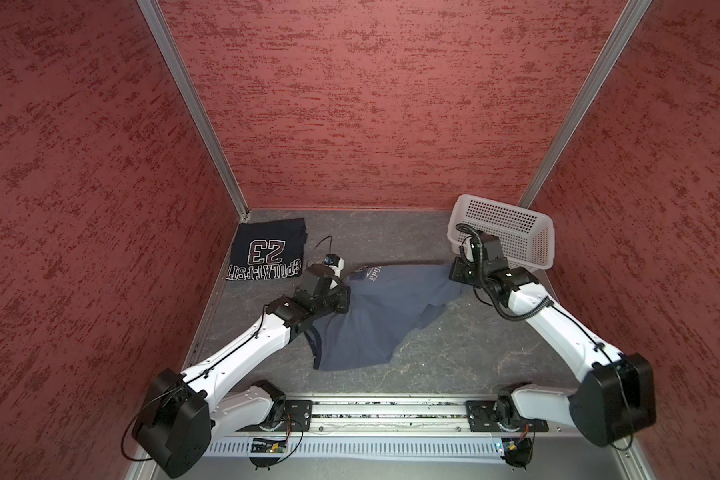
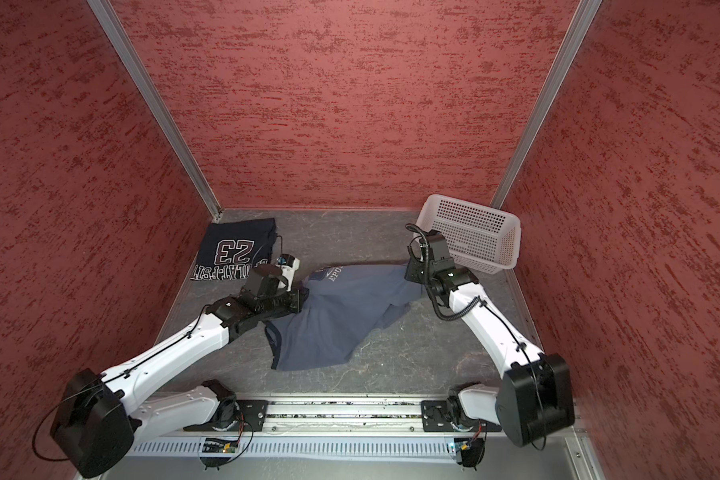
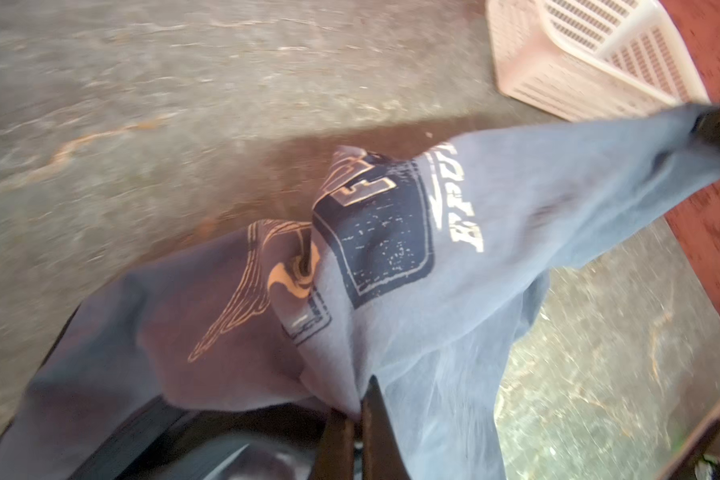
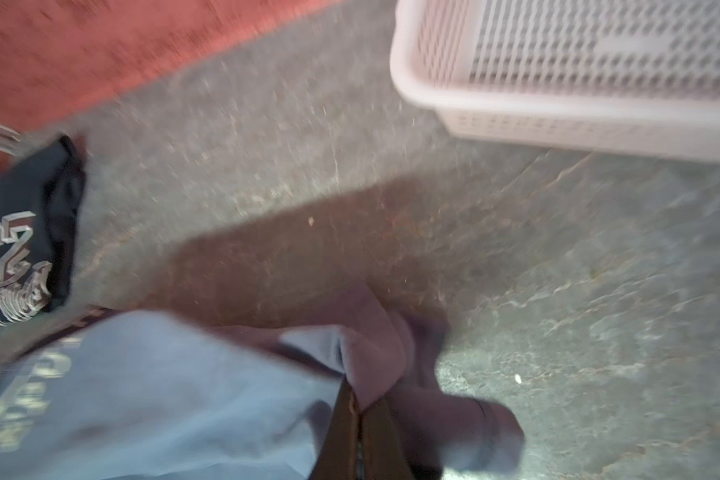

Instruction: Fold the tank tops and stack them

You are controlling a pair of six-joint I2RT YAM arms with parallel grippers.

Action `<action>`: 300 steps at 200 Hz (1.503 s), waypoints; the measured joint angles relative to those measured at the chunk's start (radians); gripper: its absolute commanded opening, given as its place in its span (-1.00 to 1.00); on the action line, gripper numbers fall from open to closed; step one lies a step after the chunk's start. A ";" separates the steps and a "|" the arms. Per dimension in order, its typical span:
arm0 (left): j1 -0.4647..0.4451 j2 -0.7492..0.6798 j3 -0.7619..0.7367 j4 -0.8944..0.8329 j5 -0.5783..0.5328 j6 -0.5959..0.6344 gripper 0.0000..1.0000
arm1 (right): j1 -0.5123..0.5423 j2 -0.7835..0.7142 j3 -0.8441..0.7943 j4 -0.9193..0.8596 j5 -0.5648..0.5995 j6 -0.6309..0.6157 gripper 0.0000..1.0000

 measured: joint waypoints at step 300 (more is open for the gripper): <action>0.019 0.178 0.116 -0.148 -0.041 -0.014 -1.00 | -0.021 -0.125 -0.047 -0.026 -0.293 0.008 -1.00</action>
